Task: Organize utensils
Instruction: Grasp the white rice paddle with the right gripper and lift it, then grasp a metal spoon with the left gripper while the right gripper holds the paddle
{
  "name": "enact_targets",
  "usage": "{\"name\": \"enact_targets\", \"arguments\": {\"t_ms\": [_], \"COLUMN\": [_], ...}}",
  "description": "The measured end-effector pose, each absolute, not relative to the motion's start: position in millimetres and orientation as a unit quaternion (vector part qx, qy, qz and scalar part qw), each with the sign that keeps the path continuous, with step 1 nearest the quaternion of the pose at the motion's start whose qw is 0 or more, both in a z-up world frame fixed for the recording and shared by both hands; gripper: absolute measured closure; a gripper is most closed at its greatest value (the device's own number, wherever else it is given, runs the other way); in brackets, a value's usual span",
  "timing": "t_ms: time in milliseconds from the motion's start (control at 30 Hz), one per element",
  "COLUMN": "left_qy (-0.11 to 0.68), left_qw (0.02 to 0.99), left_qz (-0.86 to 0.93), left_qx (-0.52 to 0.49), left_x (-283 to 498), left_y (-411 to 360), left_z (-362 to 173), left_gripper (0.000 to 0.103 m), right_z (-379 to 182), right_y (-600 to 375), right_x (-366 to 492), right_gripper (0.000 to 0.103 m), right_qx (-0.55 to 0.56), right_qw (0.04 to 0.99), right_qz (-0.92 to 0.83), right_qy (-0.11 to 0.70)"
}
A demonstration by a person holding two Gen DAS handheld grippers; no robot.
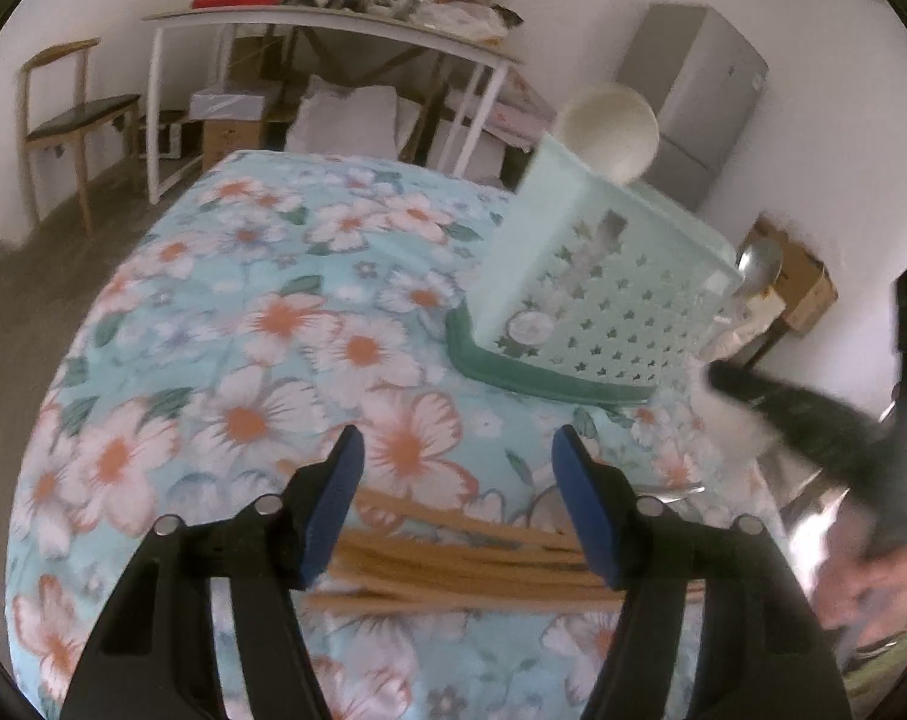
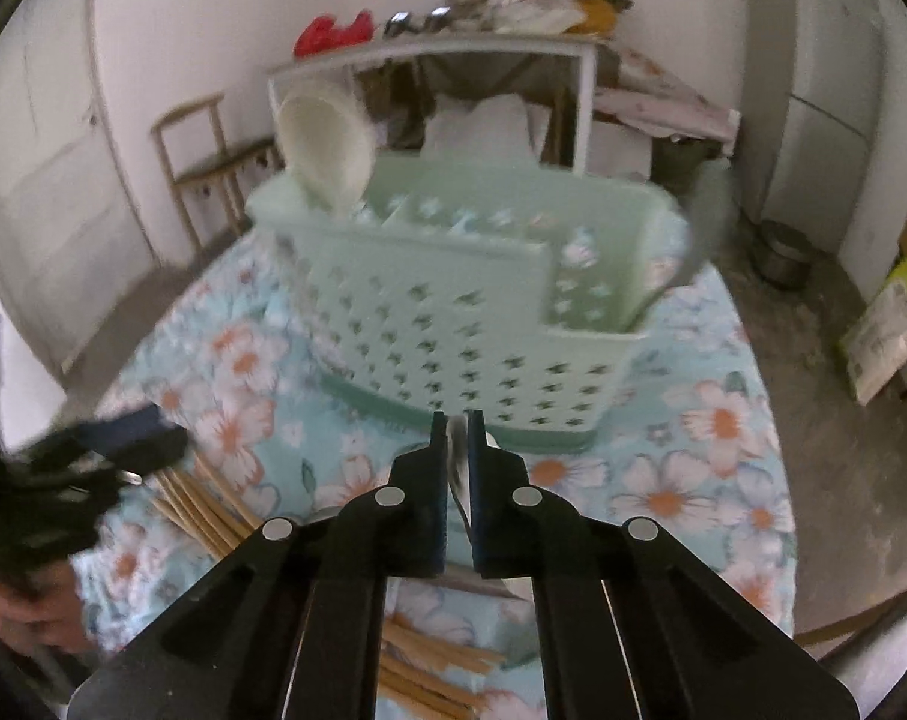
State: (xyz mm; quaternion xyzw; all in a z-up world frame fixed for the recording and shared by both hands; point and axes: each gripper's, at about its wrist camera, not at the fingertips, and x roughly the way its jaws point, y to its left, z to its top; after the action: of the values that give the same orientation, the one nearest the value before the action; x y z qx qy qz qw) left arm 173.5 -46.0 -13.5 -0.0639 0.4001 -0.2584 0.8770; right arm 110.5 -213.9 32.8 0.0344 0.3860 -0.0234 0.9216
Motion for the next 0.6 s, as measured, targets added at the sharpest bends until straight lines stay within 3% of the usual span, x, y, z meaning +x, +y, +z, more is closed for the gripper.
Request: {"name": "enact_targets", "arguments": {"t_ms": [300, 600], "left_qy": [0.449, 0.456], "left_qw": [0.858, 0.843], "left_qz": [-0.24, -0.262], "left_qx": [0.063, 0.11], "left_x": [175.6, 150.9], "left_y": [-88.9, -80.5], "left_z": [-50.3, -48.0], "left_gripper": [0.054, 0.055], "right_z": [53.2, 54.0], "right_y": [-256.2, -265.7], "right_x": [86.9, 85.0], "right_gripper": [0.1, 0.101], "right_qx": [0.108, 0.127], "right_qw": [0.928, 0.932], "right_qz": [-0.029, -0.016], "right_qy": [0.355, 0.34]}}
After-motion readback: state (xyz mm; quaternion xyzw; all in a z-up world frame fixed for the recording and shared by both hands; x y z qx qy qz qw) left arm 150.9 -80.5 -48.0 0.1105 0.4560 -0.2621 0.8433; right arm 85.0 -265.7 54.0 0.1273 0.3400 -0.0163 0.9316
